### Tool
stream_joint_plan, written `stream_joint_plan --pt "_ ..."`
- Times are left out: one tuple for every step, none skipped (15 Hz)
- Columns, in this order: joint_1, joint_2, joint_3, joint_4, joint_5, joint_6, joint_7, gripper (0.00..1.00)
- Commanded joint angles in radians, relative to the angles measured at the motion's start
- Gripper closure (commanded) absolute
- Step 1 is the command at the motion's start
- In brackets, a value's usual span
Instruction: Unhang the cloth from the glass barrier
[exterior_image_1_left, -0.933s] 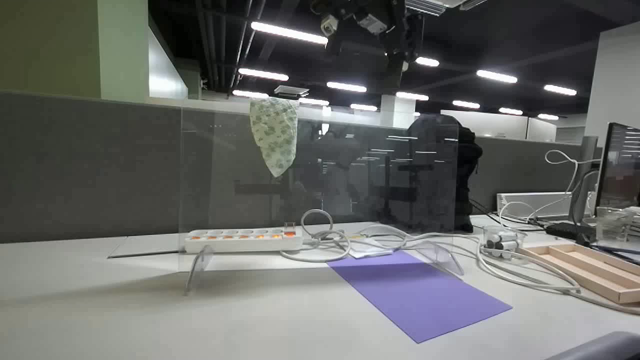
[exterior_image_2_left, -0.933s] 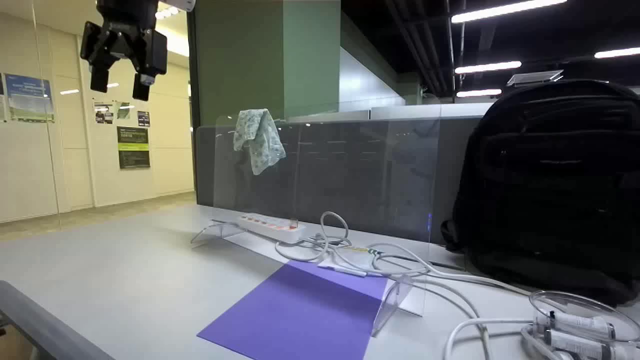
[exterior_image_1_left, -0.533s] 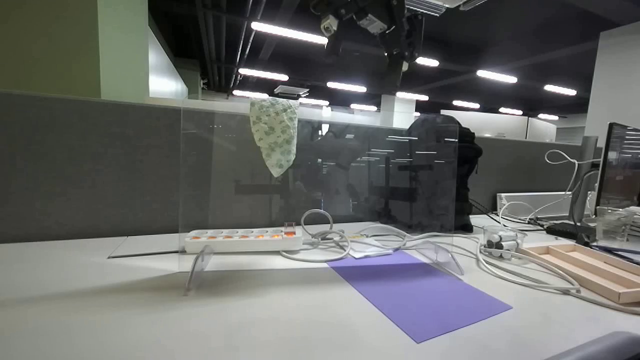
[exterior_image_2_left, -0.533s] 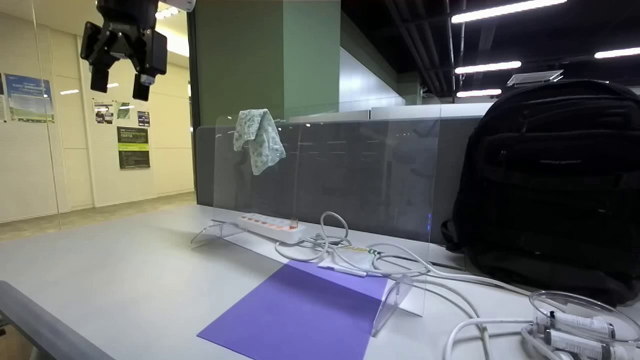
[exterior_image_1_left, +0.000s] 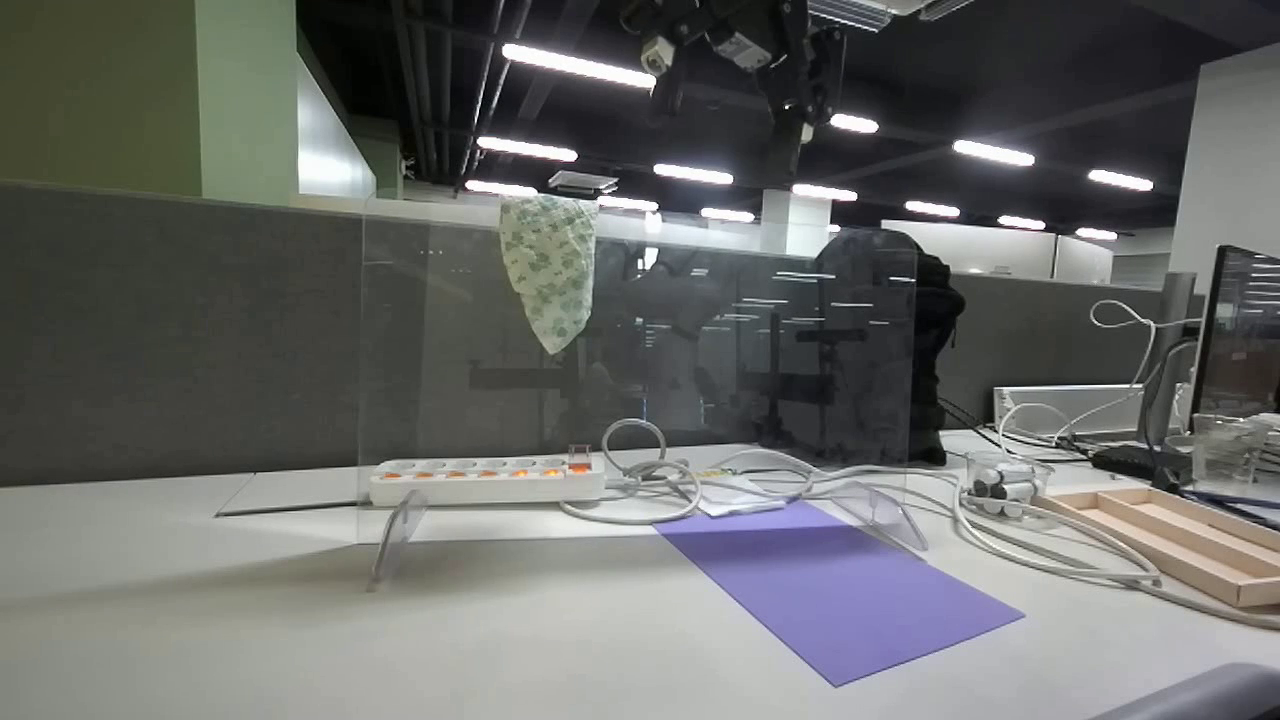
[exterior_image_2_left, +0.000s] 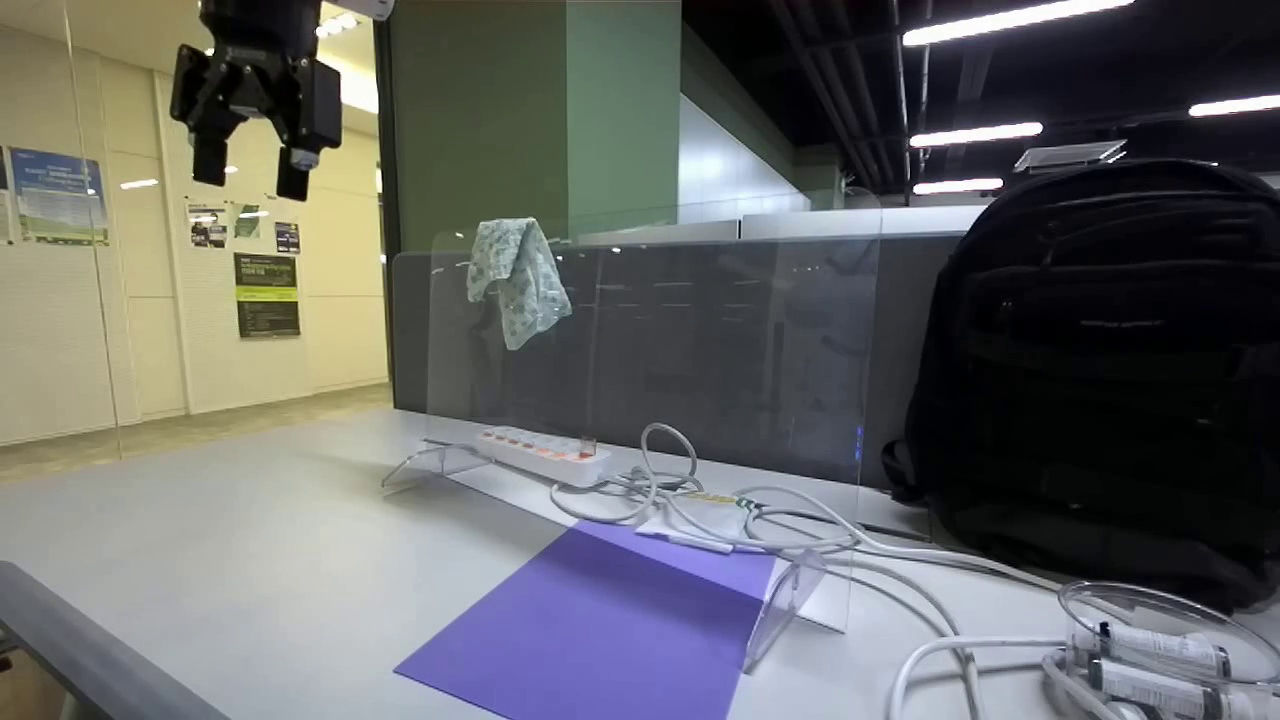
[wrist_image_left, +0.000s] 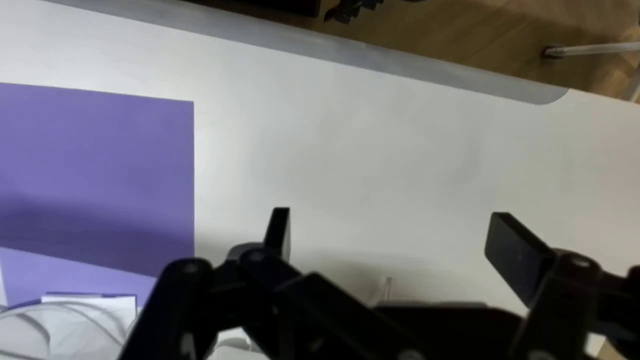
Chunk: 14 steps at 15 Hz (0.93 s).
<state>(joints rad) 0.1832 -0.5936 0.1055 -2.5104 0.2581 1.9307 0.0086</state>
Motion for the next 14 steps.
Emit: stream_joint_plan --pt "-0.066 -0.006 0.045 -0.012 -0.087 0.14 0.08 0.0" --pt "-0.086 0.004 0.056 -0.006 -0.127 0.181 0.1 0.0" --pt "-0.105 0.01 0.067 -0.007 -0.161 0.228 0.125 0.0" --pt "-0.123 0.021 0.076 -0.003 -0.192 0.277 0.153 0.0" --pt "-0.142 0.031 0.087 -0.001 -0.222 0.328 0.188 0.0" --pt "-0.162 0.045 0.099 0.003 -0.249 0.381 0.226 0.0" --pt "-0.177 0.06 0.111 0.008 -0.272 0.436 0.262 0.0" --pt "-0.194 0.075 0.123 0.012 -0.295 0.485 0.295 0.0" --pt "-0.209 0.092 0.132 0.017 -0.312 0.534 0.324 0.0" --pt "-0.219 0.11 0.136 0.024 -0.323 0.581 0.343 0.0" --pt "-0.233 0.127 0.142 0.031 -0.334 0.619 0.364 0.0" --pt "-0.243 0.144 0.143 0.04 -0.341 0.658 0.373 0.0" --pt "-0.253 0.161 0.143 0.049 -0.349 0.688 0.378 0.0" --pt "-0.259 0.179 0.14 0.059 -0.353 0.711 0.372 0.0"
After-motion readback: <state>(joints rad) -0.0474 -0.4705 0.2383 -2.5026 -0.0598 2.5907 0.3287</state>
